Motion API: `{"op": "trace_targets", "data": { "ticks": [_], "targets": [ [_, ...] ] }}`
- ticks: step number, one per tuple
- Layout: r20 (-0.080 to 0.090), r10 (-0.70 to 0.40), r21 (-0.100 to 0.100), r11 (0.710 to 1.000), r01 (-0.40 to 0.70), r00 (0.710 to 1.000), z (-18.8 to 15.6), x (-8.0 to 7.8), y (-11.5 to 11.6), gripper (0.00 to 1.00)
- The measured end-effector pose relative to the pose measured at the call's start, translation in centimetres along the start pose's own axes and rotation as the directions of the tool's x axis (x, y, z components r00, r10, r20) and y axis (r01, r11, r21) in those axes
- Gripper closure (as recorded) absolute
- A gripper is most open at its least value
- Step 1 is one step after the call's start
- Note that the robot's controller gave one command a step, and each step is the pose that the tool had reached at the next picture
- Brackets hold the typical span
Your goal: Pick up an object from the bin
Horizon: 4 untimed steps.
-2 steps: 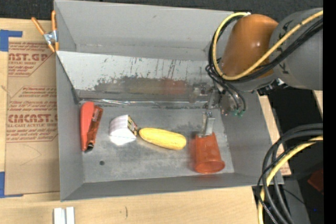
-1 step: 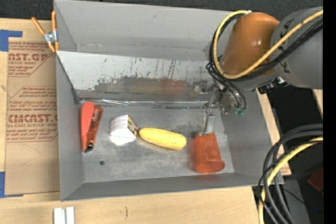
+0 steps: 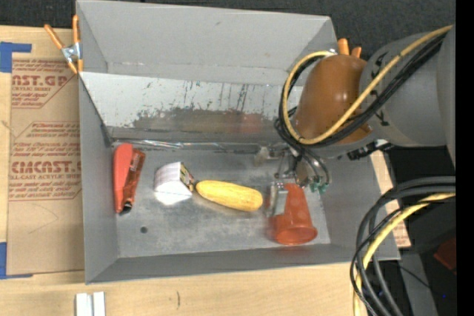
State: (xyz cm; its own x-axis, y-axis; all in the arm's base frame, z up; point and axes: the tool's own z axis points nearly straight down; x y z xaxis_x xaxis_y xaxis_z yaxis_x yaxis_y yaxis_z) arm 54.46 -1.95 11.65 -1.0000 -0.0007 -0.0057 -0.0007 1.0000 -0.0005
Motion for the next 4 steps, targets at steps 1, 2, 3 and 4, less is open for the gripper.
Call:
{"op": "trace_targets", "data": {
  "ticks": [1, 2, 3, 4],
  "targets": [
    [-0.007, 0.000, -0.001, 1.000, 0.000, 1.000, 1.6, 1.1, 0.6, 0.00],
    [-0.013, 0.024, -0.002, 1.000, -0.024, 1.000, -0.8, 0.5, 0.5, 0.00],
    [0.006, -0.068, 0.000, 0.998, 0.068, 0.998, -0.4, 0.9, 2.7, 0.00],
    [-0.013, 0.133, -0.001, 0.991, -0.133, 0.991, 4.1, 0.7, 8.2, 1.00]
  ]
}}
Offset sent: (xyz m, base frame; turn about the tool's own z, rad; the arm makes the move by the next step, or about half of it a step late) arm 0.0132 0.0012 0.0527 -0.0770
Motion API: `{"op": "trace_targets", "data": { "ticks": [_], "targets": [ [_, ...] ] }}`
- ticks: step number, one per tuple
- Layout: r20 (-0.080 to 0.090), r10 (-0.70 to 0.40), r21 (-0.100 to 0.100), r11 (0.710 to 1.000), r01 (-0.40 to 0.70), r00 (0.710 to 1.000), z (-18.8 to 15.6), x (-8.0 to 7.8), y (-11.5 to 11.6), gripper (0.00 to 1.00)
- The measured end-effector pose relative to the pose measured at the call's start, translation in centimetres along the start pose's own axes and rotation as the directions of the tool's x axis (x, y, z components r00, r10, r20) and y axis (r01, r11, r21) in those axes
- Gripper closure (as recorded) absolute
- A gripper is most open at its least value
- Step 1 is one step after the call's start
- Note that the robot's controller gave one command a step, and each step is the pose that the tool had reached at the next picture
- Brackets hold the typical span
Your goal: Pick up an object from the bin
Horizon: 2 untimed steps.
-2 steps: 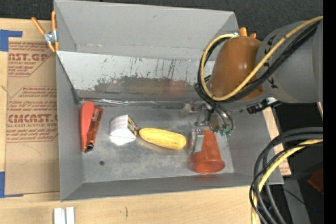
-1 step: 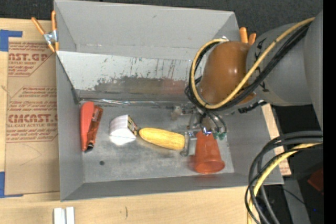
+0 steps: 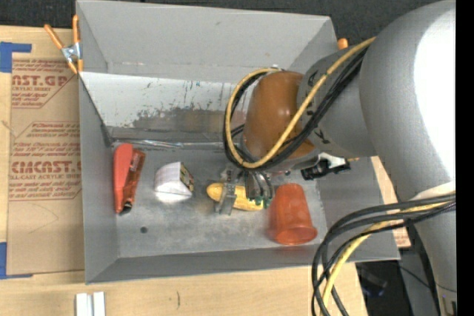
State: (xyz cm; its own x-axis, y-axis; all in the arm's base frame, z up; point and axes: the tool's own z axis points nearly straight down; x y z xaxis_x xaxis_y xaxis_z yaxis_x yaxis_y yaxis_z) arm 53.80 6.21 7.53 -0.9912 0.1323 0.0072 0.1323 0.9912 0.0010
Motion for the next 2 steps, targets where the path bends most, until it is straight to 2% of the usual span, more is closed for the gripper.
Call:
{"op": "trace_targets", "data": {
  "ticks": [1, 2],
  "targets": [
    [0.000, 0.000, 0.000, 1.000, 0.000, 1.000, 0.0, 0.0, 0.0, 1.00],
    [0.006, -0.017, -0.002, 1.000, 0.017, 1.000, -14.6, -0.7, 0.9, 1.00]
  ]
}}
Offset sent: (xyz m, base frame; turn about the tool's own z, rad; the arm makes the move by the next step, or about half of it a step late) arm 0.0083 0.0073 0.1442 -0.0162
